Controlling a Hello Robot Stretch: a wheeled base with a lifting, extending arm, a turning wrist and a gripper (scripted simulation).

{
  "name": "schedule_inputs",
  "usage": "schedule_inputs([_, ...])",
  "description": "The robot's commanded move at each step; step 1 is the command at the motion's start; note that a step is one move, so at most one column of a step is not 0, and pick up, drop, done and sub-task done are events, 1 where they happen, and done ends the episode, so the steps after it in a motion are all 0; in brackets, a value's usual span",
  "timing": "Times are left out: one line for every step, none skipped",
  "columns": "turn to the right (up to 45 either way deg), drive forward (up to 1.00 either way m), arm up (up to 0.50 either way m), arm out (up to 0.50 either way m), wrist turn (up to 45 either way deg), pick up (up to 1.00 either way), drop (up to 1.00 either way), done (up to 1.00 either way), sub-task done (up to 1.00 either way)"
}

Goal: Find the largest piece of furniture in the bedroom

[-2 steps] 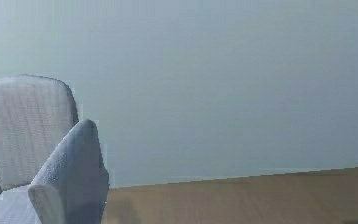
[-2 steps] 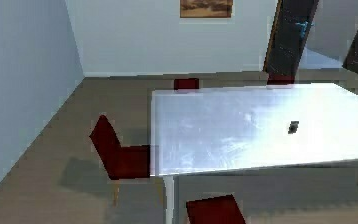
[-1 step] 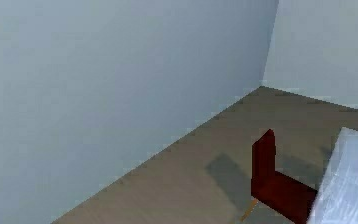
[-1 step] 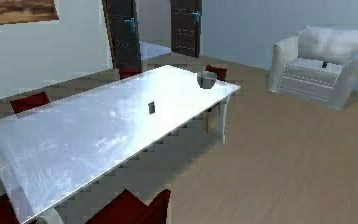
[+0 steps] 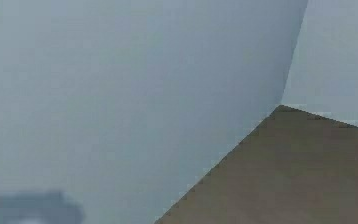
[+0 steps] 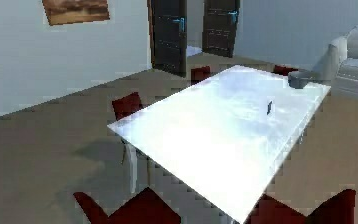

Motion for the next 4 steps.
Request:
schedule_inputs([45.0,0.00,0.00,0.00,0.0,0.00,0.00,0.00,0.00])
schedule_inputs([45.0,0.00,0.00,0.00,0.0,0.00,0.00,0.00,0.00])
schedule_inputs([45.0,0.00,0.00,0.00,0.0,0.00,0.00,0.00,0.00])
schedule_inputs([39.0,0.00,0.00,0.00,0.0,0.00,0.00,0.00,0.00])
